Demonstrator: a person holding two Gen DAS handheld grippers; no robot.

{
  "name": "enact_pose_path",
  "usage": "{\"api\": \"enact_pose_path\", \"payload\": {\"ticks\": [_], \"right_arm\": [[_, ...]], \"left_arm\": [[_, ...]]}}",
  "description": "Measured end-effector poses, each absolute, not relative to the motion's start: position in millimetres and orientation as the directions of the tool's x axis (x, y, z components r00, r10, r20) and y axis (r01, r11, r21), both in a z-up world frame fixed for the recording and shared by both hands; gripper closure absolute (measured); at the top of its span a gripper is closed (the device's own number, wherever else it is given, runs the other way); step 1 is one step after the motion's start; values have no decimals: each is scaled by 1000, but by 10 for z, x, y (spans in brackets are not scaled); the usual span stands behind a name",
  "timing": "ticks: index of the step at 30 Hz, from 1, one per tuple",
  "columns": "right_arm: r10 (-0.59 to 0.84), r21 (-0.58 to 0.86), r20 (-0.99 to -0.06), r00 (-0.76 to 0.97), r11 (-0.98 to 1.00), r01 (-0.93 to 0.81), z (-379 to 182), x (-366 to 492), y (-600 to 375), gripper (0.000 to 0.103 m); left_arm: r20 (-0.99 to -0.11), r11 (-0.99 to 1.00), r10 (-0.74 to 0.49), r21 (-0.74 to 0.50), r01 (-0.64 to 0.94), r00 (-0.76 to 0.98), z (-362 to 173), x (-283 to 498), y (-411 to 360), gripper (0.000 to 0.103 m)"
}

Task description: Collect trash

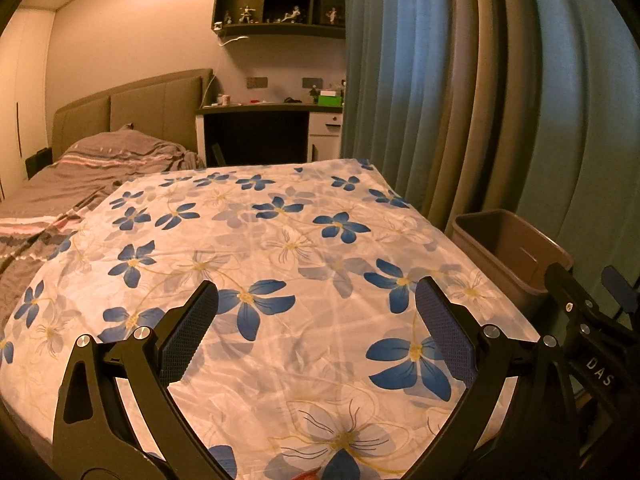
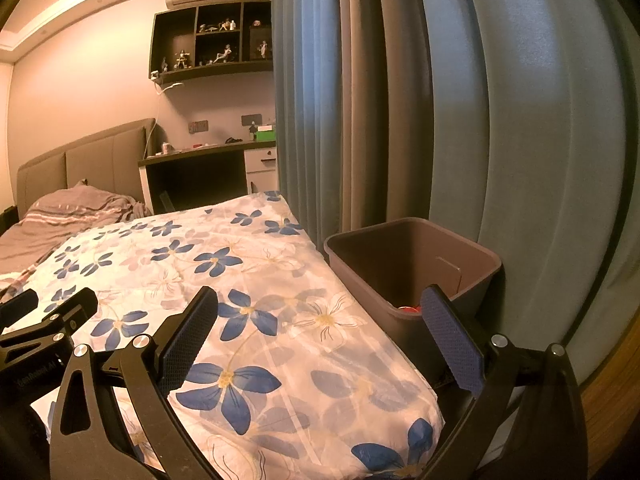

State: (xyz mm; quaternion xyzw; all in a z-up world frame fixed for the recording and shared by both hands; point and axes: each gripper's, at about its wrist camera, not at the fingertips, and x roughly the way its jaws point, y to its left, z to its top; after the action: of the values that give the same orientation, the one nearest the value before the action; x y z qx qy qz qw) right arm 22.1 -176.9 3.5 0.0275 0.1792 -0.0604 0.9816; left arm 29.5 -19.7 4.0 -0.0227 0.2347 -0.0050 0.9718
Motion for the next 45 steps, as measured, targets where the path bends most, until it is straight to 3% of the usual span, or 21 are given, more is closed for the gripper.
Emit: {"api": "enact_pose_path", "payload": {"ticks": [36,38,40,45], "right_arm": [[-108,34,-355,928,991,129,38,234,-1758,6],[-109,32,-355,929,991,129,44,236,-1754,6],[-108,34,-355,929,991,128,48,236,-1752,6],[-108,34,-354,929,991,128,43,236,-1755,6]], "left_arm": [[-451,999,-25,-41,8,892,53,279,-229,6],[-443,999,-23,-33,10,896,64,269,-250,16],[-448,999,-29,-31,17,894,64,275,-268,20],[-447,999,-33,-35,20,894,59,279,-260,20]]}}
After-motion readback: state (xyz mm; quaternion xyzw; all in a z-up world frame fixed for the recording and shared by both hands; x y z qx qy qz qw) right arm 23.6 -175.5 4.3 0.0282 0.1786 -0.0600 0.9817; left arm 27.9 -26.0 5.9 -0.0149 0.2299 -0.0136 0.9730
